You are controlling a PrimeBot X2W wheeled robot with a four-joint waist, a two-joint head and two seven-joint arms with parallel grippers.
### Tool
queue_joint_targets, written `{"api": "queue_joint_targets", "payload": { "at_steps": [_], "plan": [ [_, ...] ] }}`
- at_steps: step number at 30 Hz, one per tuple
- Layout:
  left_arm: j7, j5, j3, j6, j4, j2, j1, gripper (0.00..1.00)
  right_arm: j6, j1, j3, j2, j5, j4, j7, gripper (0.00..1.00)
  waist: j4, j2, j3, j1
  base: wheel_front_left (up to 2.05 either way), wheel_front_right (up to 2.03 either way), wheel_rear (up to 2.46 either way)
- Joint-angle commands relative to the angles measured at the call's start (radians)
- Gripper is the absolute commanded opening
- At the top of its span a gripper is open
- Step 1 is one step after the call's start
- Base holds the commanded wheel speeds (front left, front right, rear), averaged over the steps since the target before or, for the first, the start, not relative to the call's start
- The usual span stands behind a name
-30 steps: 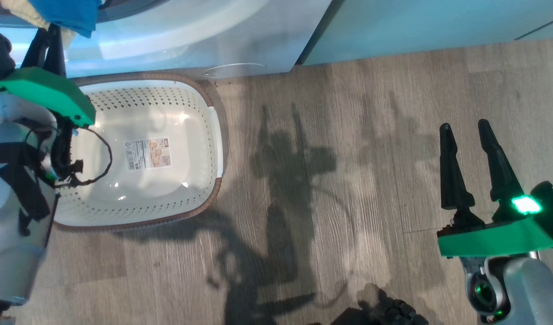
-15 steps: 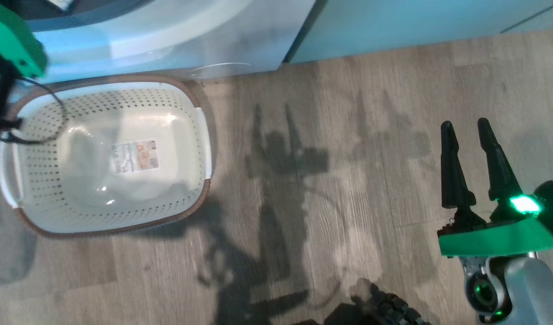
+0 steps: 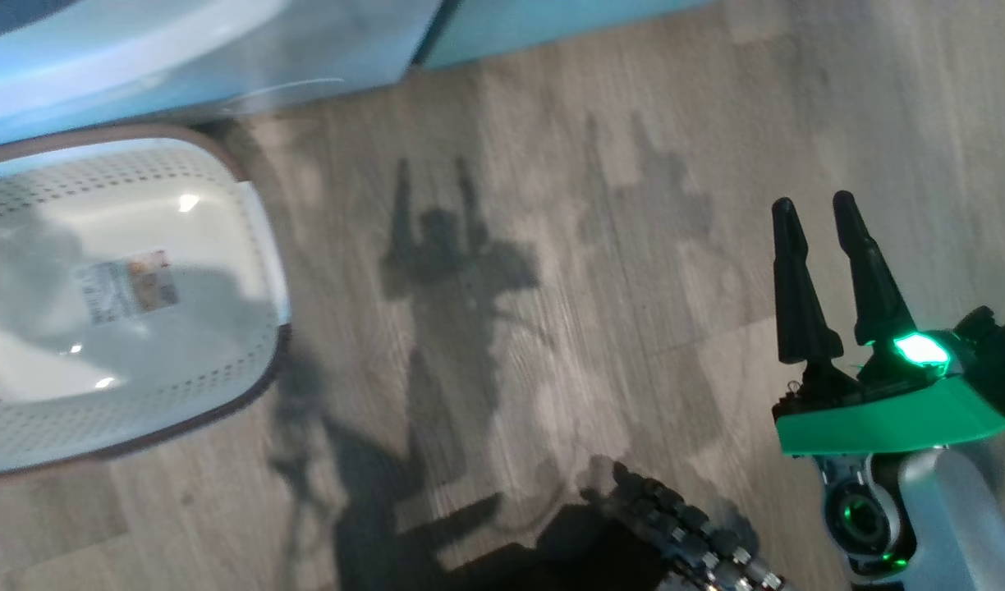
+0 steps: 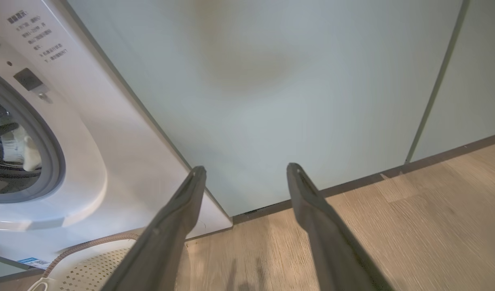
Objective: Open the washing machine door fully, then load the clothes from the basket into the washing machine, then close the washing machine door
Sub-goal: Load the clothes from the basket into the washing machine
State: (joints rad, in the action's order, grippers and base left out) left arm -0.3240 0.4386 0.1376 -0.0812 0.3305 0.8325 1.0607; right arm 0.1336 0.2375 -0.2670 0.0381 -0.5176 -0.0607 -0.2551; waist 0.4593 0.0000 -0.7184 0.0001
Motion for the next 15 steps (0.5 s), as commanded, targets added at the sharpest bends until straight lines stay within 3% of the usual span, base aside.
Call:
{"api": "queue_joint_targets", "payload": {
  "at_steps": [1, 4, 8, 15],
  "plan": [
    [0.023, -0.034, -0.039, 0.001, -0.020, 0.090, 0.064, 0.00, -0.003, -0.001, -0.025, 0.012, -0.017, -0.031, -0.007, 1.00, 0.053, 0.0000, -0.046, -0.0001, 0.00, 0.00, 0.00],
    [0.044, -0.054, -0.039, -0.001, -0.009, 0.110, 0.098, 0.00, -0.003, 0.003, -0.034, 0.012, -0.030, -0.033, -0.007, 1.00, 0.073, 0.0000, -0.061, -0.0001, 0.00, 0.00, 0.00],
    [0.122, -0.102, -0.049, -0.036, -0.012, 0.134, 0.148, 0.00, -0.003, 0.001, -0.040, 0.012, -0.045, -0.040, -0.007, 1.00, 0.092, 0.0000, -0.084, -0.0001, 0.00, 0.00, 0.00],
    [0.309, -0.135, -0.040, -0.069, 0.142, 0.075, 0.303, 0.00, -0.003, -0.013, -0.037, 0.012, -0.051, -0.056, -0.007, 1.00, 0.087, 0.0000, -0.109, -0.0001, 0.00, 0.00, 0.00]
  ]
}}
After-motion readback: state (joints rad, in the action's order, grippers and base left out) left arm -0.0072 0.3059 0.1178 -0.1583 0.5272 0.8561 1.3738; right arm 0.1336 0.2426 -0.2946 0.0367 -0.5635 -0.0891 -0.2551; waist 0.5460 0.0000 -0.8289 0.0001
